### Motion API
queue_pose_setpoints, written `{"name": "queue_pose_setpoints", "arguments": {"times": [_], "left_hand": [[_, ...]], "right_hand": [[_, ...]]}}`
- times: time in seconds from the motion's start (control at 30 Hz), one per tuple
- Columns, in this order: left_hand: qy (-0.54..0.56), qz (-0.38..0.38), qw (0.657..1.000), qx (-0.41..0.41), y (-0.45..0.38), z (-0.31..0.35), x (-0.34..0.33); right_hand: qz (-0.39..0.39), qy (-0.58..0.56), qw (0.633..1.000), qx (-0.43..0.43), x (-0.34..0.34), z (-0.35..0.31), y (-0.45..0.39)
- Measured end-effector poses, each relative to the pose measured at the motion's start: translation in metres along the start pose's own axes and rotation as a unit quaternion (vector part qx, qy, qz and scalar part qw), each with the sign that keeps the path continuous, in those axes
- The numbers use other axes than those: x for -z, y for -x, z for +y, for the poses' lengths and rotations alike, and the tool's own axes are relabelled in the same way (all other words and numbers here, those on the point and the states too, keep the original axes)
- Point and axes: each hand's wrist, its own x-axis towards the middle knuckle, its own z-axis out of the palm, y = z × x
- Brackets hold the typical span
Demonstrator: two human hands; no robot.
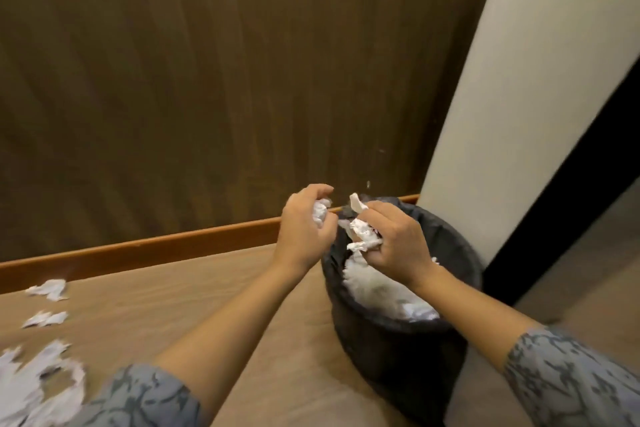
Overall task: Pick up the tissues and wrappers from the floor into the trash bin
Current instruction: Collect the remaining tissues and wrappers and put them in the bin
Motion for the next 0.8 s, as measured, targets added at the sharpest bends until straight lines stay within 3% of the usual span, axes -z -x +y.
{"name": "queue_pose_setpoints", "arguments": {"times": [0.1, 0.2, 0.3, 0.37, 0.43, 0.6, 0.8], "left_hand": [[0.053, 0.01, 0.998, 0.014, -0.002, 0.026, -0.048], [0.047, -0.03, 0.998, 0.029, 0.001, 0.028, -0.085], [0.051, -0.115, 0.989, 0.071, 0.006, 0.016, -0.1], [0.049, -0.125, 0.988, 0.077, 0.009, 0.01, -0.097], [0.037, -0.101, 0.992, 0.069, 0.008, 0.005, -0.084], [-0.053, -0.094, 0.992, 0.064, 0.0, -0.022, -0.022], [-0.159, -0.082, 0.979, 0.093, 0.01, -0.061, 0.089]], "right_hand": [[0.014, 0.008, 0.996, -0.093, 0.012, 0.028, 0.019], [-0.005, 0.009, 0.982, -0.19, 0.014, 0.053, 0.035], [-0.105, -0.021, 0.957, -0.269, 0.007, 0.065, 0.047], [-0.175, -0.021, 0.941, -0.29, 0.001, 0.069, 0.051], [-0.173, -0.027, 0.944, -0.28, -0.003, 0.067, 0.048], [-0.011, -0.122, 0.954, -0.275, -0.016, 0.029, 0.009], [0.013, -0.25, 0.962, -0.11, -0.058, -0.073, -0.06]]}}
